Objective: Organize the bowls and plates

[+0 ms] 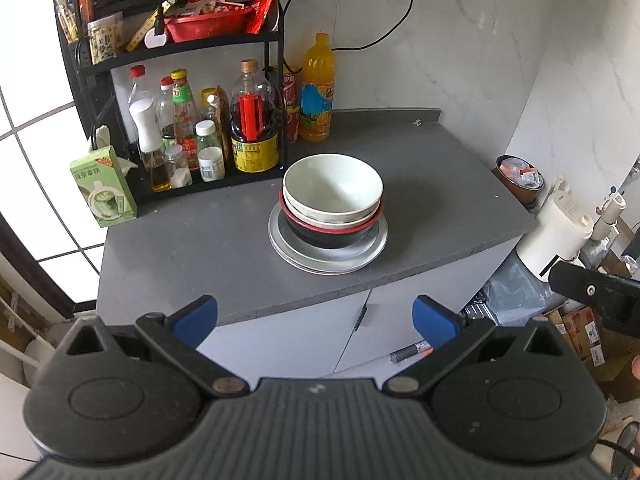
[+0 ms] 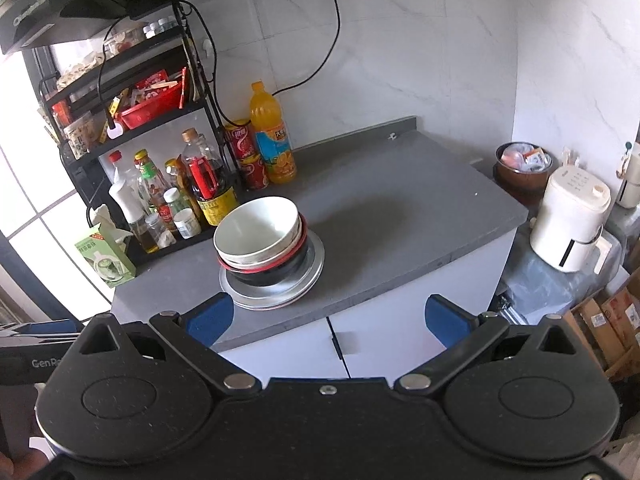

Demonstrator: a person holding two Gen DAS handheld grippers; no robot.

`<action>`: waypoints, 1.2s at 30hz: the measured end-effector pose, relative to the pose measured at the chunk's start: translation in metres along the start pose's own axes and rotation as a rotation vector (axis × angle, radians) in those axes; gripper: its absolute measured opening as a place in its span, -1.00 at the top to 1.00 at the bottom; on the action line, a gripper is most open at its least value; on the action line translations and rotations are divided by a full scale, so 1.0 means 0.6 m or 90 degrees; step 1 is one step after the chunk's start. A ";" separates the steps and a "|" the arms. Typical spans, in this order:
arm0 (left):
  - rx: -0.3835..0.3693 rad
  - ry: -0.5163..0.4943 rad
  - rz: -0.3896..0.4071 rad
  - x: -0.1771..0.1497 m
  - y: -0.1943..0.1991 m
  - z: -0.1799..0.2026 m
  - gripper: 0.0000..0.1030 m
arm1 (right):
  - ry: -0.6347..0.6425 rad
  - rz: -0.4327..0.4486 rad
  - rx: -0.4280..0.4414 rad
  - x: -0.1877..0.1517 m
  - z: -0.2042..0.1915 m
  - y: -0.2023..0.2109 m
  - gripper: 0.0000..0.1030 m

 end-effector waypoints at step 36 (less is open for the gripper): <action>-0.003 -0.023 -0.008 -0.019 0.002 0.032 -0.99 | 0.034 -0.006 -0.016 -0.016 0.006 0.014 -1.00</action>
Point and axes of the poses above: each gripper's, at about its wrist camera, not at the fingertips, and y roughly against the way its jaws point, z to its right, x to its top, the point moved 9 cm from there along -y, roughly the way its jaws point, and after that the axes turned 9 degrees about y, right-handed, at the moved point
